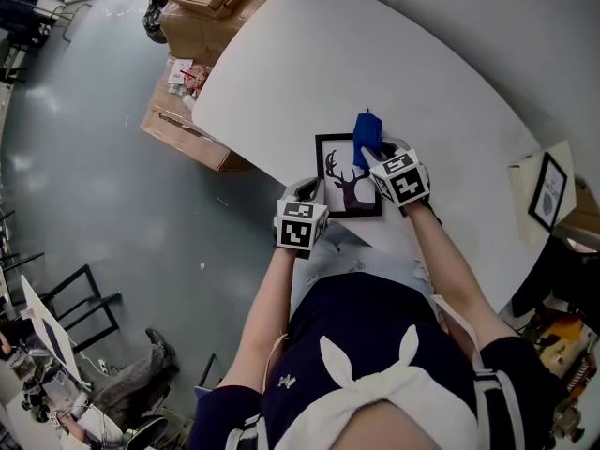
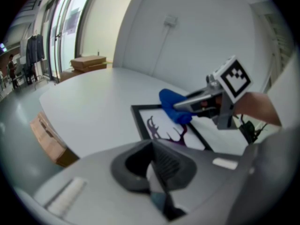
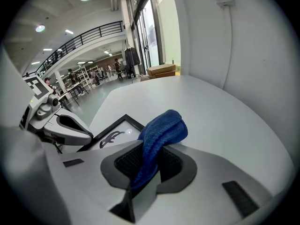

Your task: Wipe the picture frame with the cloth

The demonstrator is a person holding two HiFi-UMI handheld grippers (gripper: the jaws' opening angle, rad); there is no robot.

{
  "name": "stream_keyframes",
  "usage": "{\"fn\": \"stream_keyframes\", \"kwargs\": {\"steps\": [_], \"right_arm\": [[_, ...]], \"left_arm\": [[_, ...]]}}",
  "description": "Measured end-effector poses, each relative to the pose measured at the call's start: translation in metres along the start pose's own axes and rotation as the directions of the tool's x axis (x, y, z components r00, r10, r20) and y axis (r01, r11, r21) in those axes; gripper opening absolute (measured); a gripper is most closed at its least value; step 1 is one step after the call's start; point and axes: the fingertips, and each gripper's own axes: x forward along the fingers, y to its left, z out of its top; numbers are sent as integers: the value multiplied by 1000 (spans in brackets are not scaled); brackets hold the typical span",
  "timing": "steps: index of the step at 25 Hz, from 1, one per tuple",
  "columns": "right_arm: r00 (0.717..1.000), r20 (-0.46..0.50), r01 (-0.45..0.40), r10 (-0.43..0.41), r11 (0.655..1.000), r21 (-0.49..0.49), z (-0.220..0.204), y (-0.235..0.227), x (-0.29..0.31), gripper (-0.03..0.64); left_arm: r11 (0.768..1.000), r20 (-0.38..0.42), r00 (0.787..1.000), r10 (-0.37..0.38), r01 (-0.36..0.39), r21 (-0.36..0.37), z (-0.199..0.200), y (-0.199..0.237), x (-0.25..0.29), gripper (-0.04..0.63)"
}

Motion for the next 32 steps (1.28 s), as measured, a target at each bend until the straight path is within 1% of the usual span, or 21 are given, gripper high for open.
{"fn": "stream_keyframes", "kwargs": {"steps": [7,15,27,32], "right_arm": [[1000,7,-5,5,1000,24,-5,2,-4,66],[1000,14,-7,6,999,40,-11,3,-9,66],[999,13,-37,36,998,48,-20,13,-15,66],[998,22,-53,51,996,71,-24,16,-17,66]], "left_arm": [[1000,1,1000,1,-1,-7,0,0,0,3],[1000,1,1000,4,-4,1,1,0,0,3],[1000,2,1000,12,-12,3,1,-1,0,3],[1000,2,1000,16,-16,7,1,0,1,3]]}}
